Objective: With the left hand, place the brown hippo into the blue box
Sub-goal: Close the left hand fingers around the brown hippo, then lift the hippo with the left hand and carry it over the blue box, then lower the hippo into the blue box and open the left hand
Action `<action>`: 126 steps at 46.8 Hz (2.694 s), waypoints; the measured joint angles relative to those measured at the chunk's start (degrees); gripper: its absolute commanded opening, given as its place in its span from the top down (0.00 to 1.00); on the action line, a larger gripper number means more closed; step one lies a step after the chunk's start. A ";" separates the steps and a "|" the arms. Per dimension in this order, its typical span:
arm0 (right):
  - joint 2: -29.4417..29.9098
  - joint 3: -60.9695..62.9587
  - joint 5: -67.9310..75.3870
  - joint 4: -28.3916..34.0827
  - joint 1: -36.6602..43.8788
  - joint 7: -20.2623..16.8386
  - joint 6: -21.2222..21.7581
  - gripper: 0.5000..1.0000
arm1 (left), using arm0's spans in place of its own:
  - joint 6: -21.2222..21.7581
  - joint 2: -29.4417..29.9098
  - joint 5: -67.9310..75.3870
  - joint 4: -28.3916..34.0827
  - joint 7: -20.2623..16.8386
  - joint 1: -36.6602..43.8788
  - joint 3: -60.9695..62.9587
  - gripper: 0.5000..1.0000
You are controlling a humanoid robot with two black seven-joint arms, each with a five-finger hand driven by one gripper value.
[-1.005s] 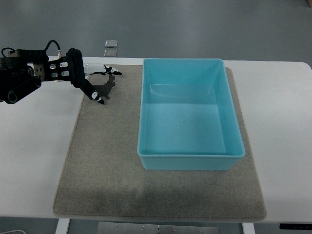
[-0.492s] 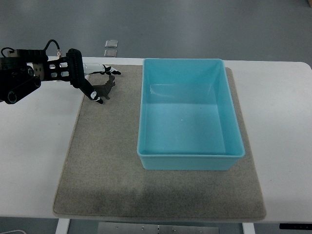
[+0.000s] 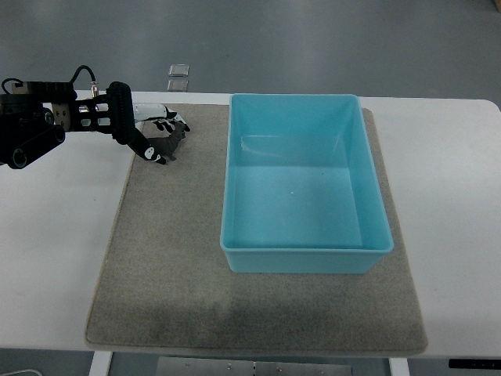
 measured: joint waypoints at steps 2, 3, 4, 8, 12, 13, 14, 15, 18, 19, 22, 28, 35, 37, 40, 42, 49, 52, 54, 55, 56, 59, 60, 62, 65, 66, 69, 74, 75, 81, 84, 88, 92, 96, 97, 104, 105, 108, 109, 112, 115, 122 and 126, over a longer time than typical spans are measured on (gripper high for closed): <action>0.00 0.00 0.00 0.00 0.00 0.00 0.00 0.13 | 0.05 0.00 0.00 0.02 0.00 0.00 0.17 0.66; 0.00 0.00 0.00 0.00 0.00 0.00 0.00 0.13 | 0.05 0.00 0.00 0.06 0.00 -0.01 0.27 0.72; 0.00 0.00 0.00 0.00 0.00 0.01 0.00 0.13 | 0.05 -0.01 0.01 0.15 0.00 -0.02 0.33 0.78; 0.00 0.00 0.00 0.00 0.00 0.02 0.00 0.13 | 0.05 -0.01 0.01 0.77 0.00 -0.03 0.51 0.96; 0.00 0.00 0.00 0.00 0.00 0.02 0.00 0.13 | 0.05 -0.01 0.01 1.33 0.00 -0.06 0.52 1.00; 0.00 0.00 0.00 0.00 0.00 0.02 0.00 0.13 | 0.05 -0.01 0.01 1.43 -0.02 -0.06 0.52 1.00; 0.00 0.00 0.00 0.00 0.00 0.02 0.00 0.13 | 0.05 -0.01 0.01 1.49 -0.03 -0.06 0.52 1.00; 0.00 0.00 0.00 0.00 0.00 0.02 0.00 0.13 | 0.05 -0.01 0.01 1.54 -0.04 -0.06 0.52 1.00; 0.00 0.00 0.00 0.00 0.00 0.02 0.00 0.13 | 0.05 -0.01 0.00 1.61 -0.06 -0.06 0.52 1.00; 0.00 0.00 0.00 0.00 0.00 0.02 0.00 0.13 | 0.05 -0.01 0.00 1.62 -0.07 -0.06 0.52 1.00; 0.00 0.00 0.00 0.00 0.00 0.02 0.00 0.13 | 0.05 -0.02 -0.02 1.62 -0.08 -0.20 0.52 1.00; 0.00 0.00 0.00 0.00 0.00 0.02 0.00 0.13 | 0.05 -0.01 -0.07 1.62 -0.03 -0.60 0.52 1.00; 0.00 0.00 0.00 0.00 0.00 0.02 0.00 0.13 | 2.51 -0.01 -0.18 1.62 -0.04 -1.39 0.45 1.00; 0.00 0.00 0.00 0.00 0.00 0.02 0.00 0.13 | 3.06 -0.04 -0.22 1.61 -0.05 -1.60 0.44 1.00; 0.00 0.00 0.00 0.00 0.00 0.02 0.00 0.13 | 3.37 -0.10 -0.26 1.56 -0.07 -2.48 0.44 1.00; 0.00 0.00 0.00 0.00 0.00 0.02 0.00 0.13 | 3.69 -0.14 -0.27 1.51 -0.08 -3.02 0.31 1.00; 0.00 0.00 0.00 0.00 0.01 0.00 0.00 0.13 | 4.92 -0.75 -0.38 1.34 -0.09 -4.70 -0.13 1.00; 0.00 0.00 0.01 0.00 0.00 -0.01 0.00 0.13 | 5.07 -1.41 -0.52 1.03 -0.15 -5.58 -0.22 1.00; 0.00 0.00 0.01 0.00 0.00 -0.01 0.00 0.13 | 5.11 -1.58 -0.66 1.01 -0.20 -6.20 -0.27 1.00; 0.00 0.00 0.01 0.00 0.00 -0.01 0.00 0.13 | 5.13 -1.63 -0.74 0.97 -0.22 -6.46 -0.27 1.00; 0.00 0.00 0.01 0.00 0.01 -0.01 0.00 0.13 | 5.14 -1.74 -0.80 0.94 -0.24 -6.76 -0.27 1.00; 0.00 0.00 0.01 0.00 -0.01 -0.01 0.00 0.13 | 5.16 -2.16 -0.94 0.91 -0.27 -7.63 -0.29 1.00; 0.00 0.00 0.01 0.00 0.00 -0.01 0.00 0.13 | 5.16 -2.34 -1.00 0.91 -0.27 -7.82 -0.32 1.00; 0.00 0.00 0.01 0.00 0.01 -0.01 0.00 0.13 | 5.16 -2.76 -1.05 0.91 -0.28 -7.96 -0.32 1.00; 0.00 0.00 0.02 0.00 -0.01 -0.01 0.00 0.13 | 5.16 -3.33 -1.05 0.91 -0.27 -8.26 -0.32 1.00; 0.00 0.00 0.02 0.00 0.01 -0.01 0.00 0.13 | 5.16 -3.50 -1.05 0.91 -0.28 -8.41 -0.34 1.00; 0.00 0.00 0.03 0.00 -0.01 -0.01 0.00 0.13 | 5.16 -3.93 -1.05 0.91 -0.27 -8.78 -0.36 1.00; 0.00 0.00 0.02 0.00 -0.01 0.00 0.00 0.13 | 5.28 -4.88 -1.11 0.91 -0.28 -9.21 -0.41 1.00; 0.00 0.00 0.02 0.00 -0.01 0.01 0.00 0.13 | 5.40 -5.02 -1.16 0.91 -0.28 -9.48 -0.46 1.00; 0.00 0.00 0.02 0.00 0.00 0.02 0.00 0.13 | 6.71 -6.19 -1.23 0.70 -0.52 -10.71 -0.69 1.00; 0.00 0.00 0.02 0.00 0.00 0.02 0.00 0.13 | 6.87 -6.94 -1.23 0.65 -0.59 -11.22 -1.27 1.00; 0.00 0.00 0.02 0.00 0.00 0.02 0.00 0.13 | 6.91 -7.56 -1.27 0.50 -0.67 -12.14 -2.15 1.00; 0.00 0.00 0.00 0.00 0.00 0.02 0.00 0.13 | 6.94 -8.61 -1.30 -0.51 -0.71 -12.50 -2.60 1.00; 0.00 0.00 0.00 0.00 0.00 0.01 0.00 0.13 | 6.97 -9.41 -1.21 -1.53 -0.79 -12.52 -2.64 1.00; 0.00 0.00 0.00 0.00 0.00 0.01 0.00 0.13 | 6.98 -9.52 -1.18 -1.70 -0.79 -12.52 -2.65 1.00; 0.00 0.00 0.01 0.00 0.00 0.00 0.00 0.13 | 7.00 -11.53 -1.05 -1.90 -0.78 -12.13 -2.65 1.00; 0.00 0.00 0.00 0.00 0.00 0.00 0.00 0.13 | 7.00 -11.93 -1.01 -1.91 -0.79 -12.04 -2.65 1.00; 0.00 0.00 0.01 0.00 0.00 0.00 0.00 0.13 | 7.00 -12.52 -0.98 -1.97 -0.78 -11.77 -2.65 1.00; 0.00 0.00 0.00 0.00 0.01 0.00 0.00 0.13 | 7.00 -12.71 -0.98 -2.00 -0.78 -11.72 -2.65 1.00; 0.00 0.00 0.01 0.00 -0.01 -0.01 0.00 0.13 | 7.00 -13.60 -1.01 -2.31 -0.79 -11.52 -2.65 1.00; 0.00 0.00 0.00 0.00 0.01 -0.01 0.00 0.13 | 7.01 -14.13 -1.11 -2.59 -0.79 -11.46 -2.65 1.00; 0.00 0.00 0.01 0.00 -0.01 0.00 0.00 0.13 | 7.04 -14.87 -1.14 -3.54 -0.79 -11.26 -2.66 0.97; 0.00 0.00 0.01 0.00 0.00 0.00 0.00 0.13 | 7.01 -15.50 -1.14 -3.57 -0.77 -10.38 -2.65 0.94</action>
